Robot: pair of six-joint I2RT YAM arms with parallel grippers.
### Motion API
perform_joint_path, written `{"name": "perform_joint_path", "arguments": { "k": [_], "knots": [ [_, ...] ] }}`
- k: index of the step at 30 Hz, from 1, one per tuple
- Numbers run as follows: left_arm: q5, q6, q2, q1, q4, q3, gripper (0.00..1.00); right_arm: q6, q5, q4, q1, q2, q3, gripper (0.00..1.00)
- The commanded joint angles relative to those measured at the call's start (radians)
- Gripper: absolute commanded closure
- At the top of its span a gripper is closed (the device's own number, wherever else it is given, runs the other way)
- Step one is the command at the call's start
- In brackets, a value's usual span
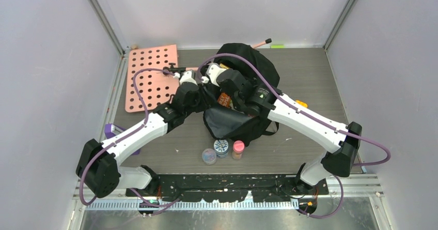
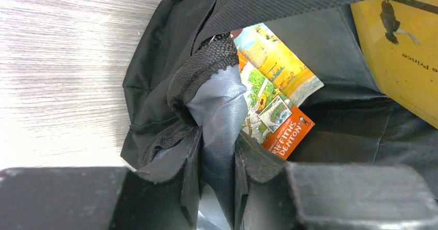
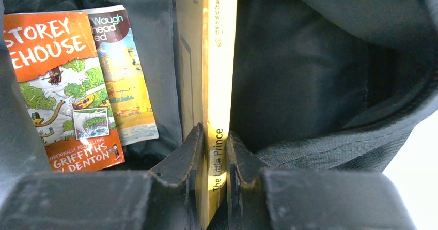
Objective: Pack the student bag
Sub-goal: Place the book in the student bag.
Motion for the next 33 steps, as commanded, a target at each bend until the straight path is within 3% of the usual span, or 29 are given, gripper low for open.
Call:
{"name": "perform_joint_path", "arguments": {
  "k": [1,4,11,18,21,22,23,26,33],
  "knots": [
    [-0.061,0.094,-0.039,0.01,0.077,0.017,0.63,-0.021,0.19,-0.089,-0.021,0.004,0.076,1.0],
    [-0.095,0.21,-0.054,0.017,0.082,0.035,0.39,0.005,0.182,-0.094,-0.021,-0.002,0.077,1.0],
    [0.013,0.367,-0.031,0.103,0.149,0.085,0.16,0.041,0.156,-0.134,-0.034,0.016,0.088,0.99],
    [0.126,0.486,0.085,0.111,0.362,0.113,0.1,0.065,0.154,-0.147,-0.057,0.052,0.099,1.0],
    [0.164,0.516,0.145,0.11,0.388,0.147,0.21,0.066,0.164,-0.157,-0.065,0.068,0.109,1.0],
    [0.168,0.524,0.157,0.111,0.403,0.151,0.3,0.065,0.167,-0.158,-0.067,0.07,0.113,1.0],
    [0.197,0.531,0.166,0.11,0.42,0.149,0.43,0.064,0.172,-0.159,-0.072,0.076,0.115,1.0],
    [0.183,0.536,0.162,0.11,0.437,0.139,0.98,0.075,0.184,-0.167,-0.083,0.087,0.132,1.0],
    [0.067,0.504,0.056,0.11,0.47,0.045,1.0,0.104,0.181,-0.208,-0.134,0.119,0.164,1.0]
  ]
}}
